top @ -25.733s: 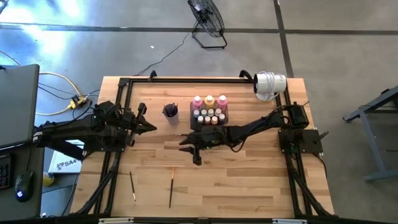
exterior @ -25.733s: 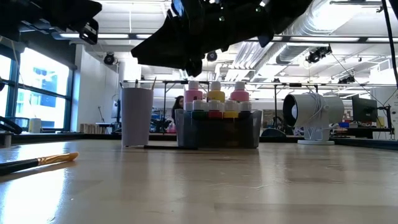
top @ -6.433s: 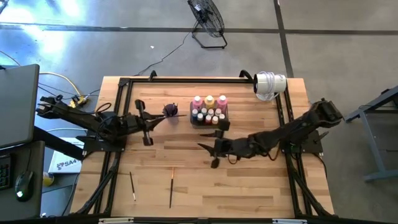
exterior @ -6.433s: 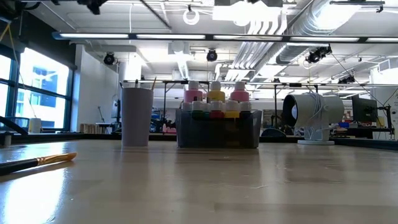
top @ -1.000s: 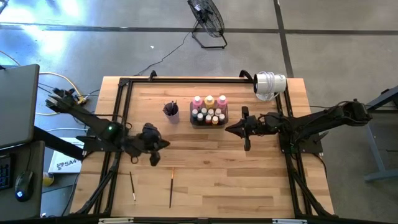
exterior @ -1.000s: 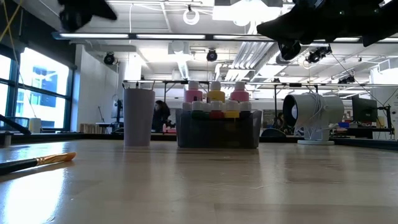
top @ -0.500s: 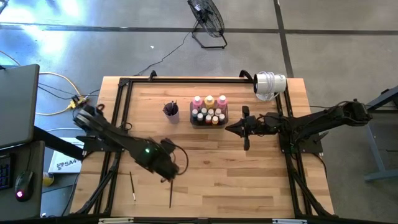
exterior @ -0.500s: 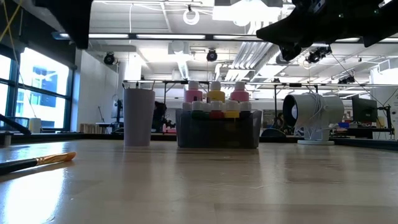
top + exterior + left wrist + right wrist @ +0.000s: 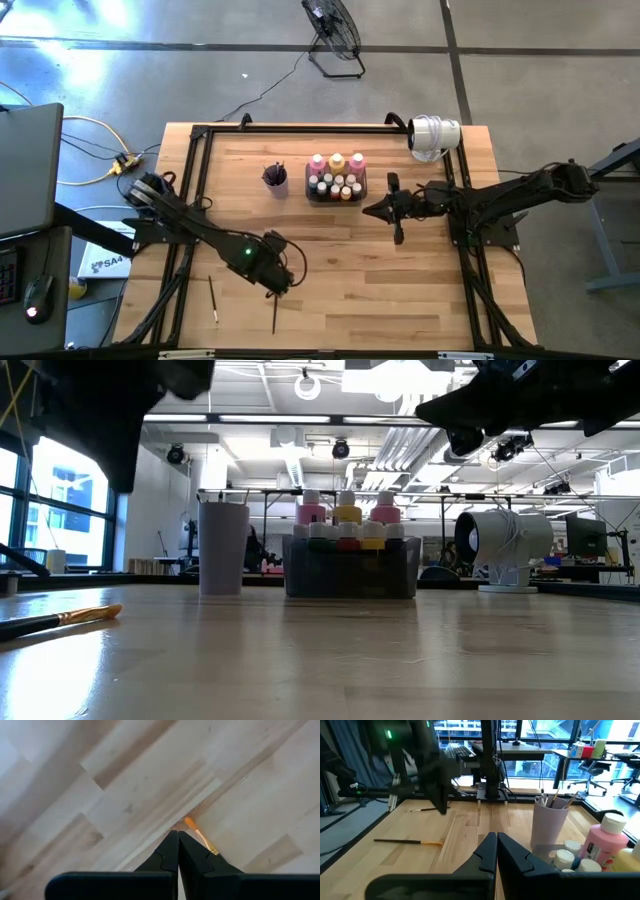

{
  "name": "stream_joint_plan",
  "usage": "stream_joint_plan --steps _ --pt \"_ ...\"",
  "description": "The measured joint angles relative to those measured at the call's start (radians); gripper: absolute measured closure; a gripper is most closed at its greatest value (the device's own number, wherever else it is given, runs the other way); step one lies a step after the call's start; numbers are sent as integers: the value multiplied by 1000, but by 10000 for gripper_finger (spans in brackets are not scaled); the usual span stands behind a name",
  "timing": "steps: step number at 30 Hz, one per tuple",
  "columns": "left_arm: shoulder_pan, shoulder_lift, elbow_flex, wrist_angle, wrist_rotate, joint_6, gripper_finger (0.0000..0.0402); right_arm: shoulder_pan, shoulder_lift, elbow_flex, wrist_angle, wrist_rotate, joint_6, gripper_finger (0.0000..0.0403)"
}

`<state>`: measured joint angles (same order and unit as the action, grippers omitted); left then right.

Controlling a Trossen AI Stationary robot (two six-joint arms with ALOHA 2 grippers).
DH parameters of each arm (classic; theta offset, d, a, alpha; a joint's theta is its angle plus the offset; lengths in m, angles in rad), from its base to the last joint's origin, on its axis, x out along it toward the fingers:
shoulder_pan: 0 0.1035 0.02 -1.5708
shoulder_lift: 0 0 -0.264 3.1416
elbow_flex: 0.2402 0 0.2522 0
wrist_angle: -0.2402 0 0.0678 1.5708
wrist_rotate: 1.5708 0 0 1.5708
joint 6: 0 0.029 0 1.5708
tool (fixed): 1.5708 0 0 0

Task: Pick & Place Paint Supplies
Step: Put the gold paint brush into the purple cup

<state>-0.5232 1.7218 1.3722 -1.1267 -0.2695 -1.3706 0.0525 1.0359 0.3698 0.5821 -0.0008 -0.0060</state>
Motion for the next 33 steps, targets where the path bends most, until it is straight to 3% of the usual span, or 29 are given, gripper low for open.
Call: stream_joint_plan --steps 9,17,29,33 --pt "-1 8 -111 334 28 -42 401 0 0 0 4 -3 0 399" --pt "-1 15 -167 336 29 -193 389 0 0 0 -9 -3 1 399" --pt "0 15 -183 364 67 -240 258 0 0 0 -19 -3 -2 399" --pt "0 15 -183 361 42 -241 234 0 0 0 -19 -3 -2 399"
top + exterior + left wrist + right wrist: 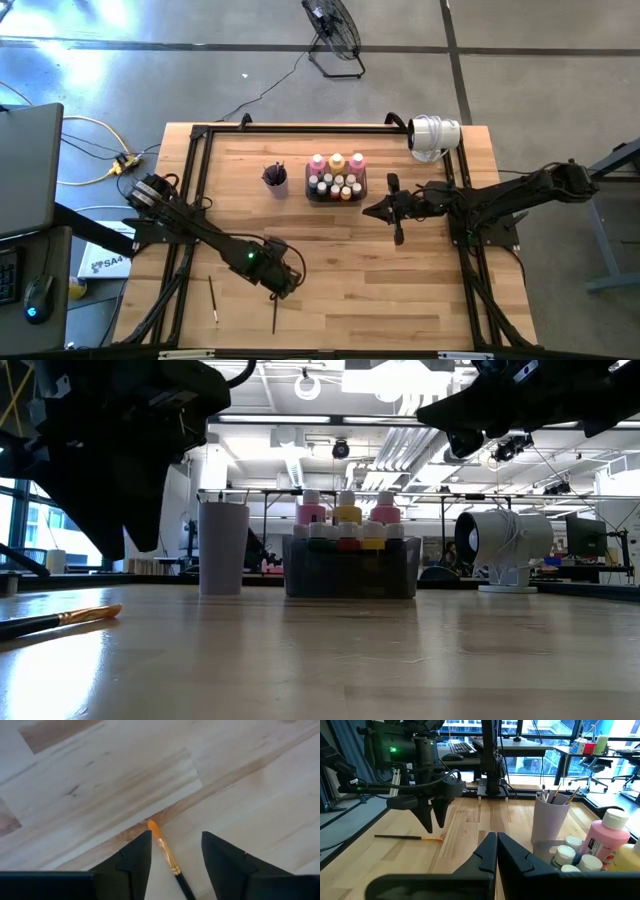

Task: Pick & Place Paint Supplies
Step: Put the gold paint brush into the purple cup

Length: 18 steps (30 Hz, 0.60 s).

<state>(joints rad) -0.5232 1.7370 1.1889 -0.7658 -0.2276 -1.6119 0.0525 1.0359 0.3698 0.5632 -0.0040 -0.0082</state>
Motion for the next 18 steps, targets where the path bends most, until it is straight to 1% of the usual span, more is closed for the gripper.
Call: stream_joint_plan --steps 2,7,11,18 --pt "0 1 0 -4 -15 0 231 0 0 0 0 0 0 399" --pt "0 36 0 -36 -6 -18 237 0 0 0 -6 0 1 399" --pt "0 86 0 -22 12 -19 240 0 0 0 -7 0 1 399" --pt "0 122 1 5 8 -19 241 0 0 0 -8 0 0 399"
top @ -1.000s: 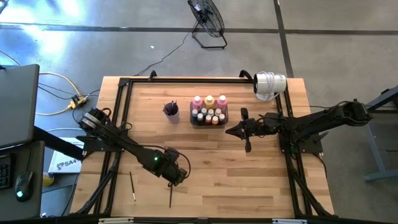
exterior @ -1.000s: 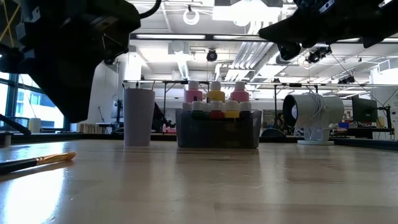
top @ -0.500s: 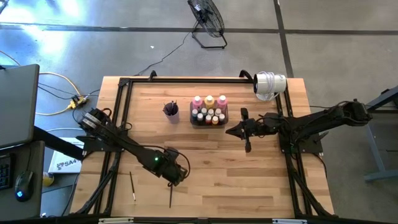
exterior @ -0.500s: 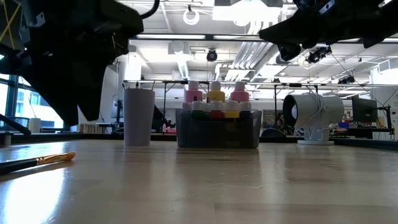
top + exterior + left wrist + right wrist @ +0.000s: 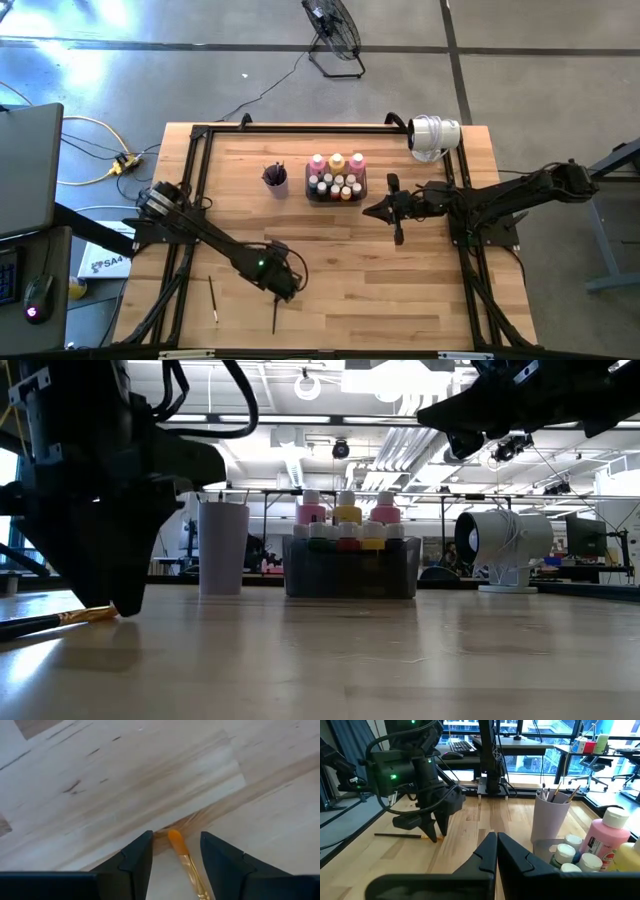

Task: Pick & Place Paint Supplies
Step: Put the gold paint brush into the purple cup

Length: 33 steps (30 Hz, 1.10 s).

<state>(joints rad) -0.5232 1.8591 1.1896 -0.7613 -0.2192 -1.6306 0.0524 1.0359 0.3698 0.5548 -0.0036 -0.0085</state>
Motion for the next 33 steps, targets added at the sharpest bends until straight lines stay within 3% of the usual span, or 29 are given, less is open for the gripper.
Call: stream_joint_plan --steps 12,25,33 --pt "0 28 3 0 -3 -1 247 0 0 0 -1 0 -4 399" --pt "-1 31 2 -8 -3 5 372 0 0 0 -1 0 -7 399" --pt "0 31 2 0 -2 62 398 0 0 0 -1 0 -7 399"
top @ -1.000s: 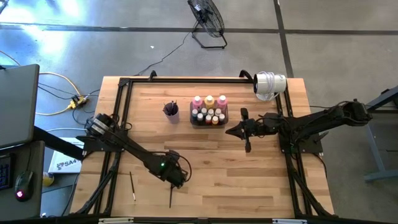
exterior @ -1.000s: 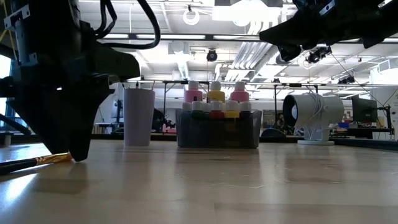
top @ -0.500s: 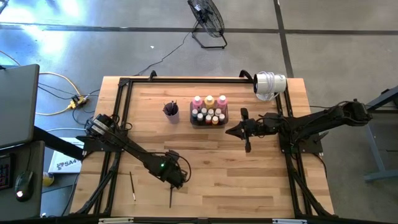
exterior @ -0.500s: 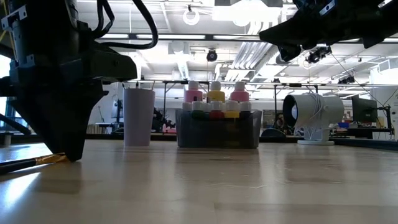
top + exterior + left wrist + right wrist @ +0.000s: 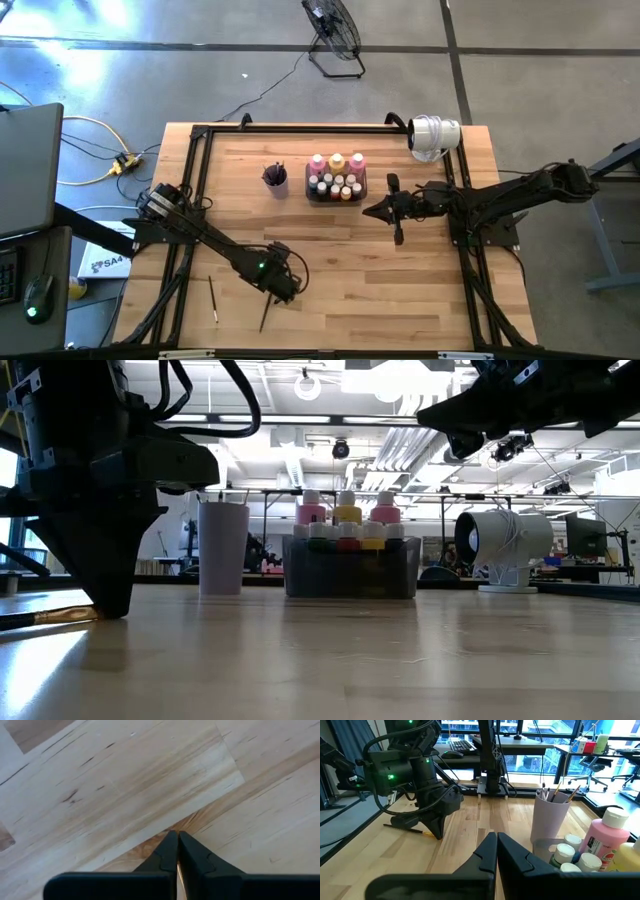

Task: Pick & Place Paint Supplies
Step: Put the gold paint brush into the purple cup

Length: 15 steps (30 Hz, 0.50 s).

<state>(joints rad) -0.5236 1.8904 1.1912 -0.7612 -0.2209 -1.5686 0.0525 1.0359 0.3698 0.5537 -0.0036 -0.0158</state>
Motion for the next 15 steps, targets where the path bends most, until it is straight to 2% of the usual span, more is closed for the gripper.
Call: stream_joint_plan --steps 9,15 --pt "0 5 55 -68 -4 113 400 0 0 0 0 0 0 399" --pt "0 5 141 -235 -87 184 401 0 0 0 0 0 0 399"
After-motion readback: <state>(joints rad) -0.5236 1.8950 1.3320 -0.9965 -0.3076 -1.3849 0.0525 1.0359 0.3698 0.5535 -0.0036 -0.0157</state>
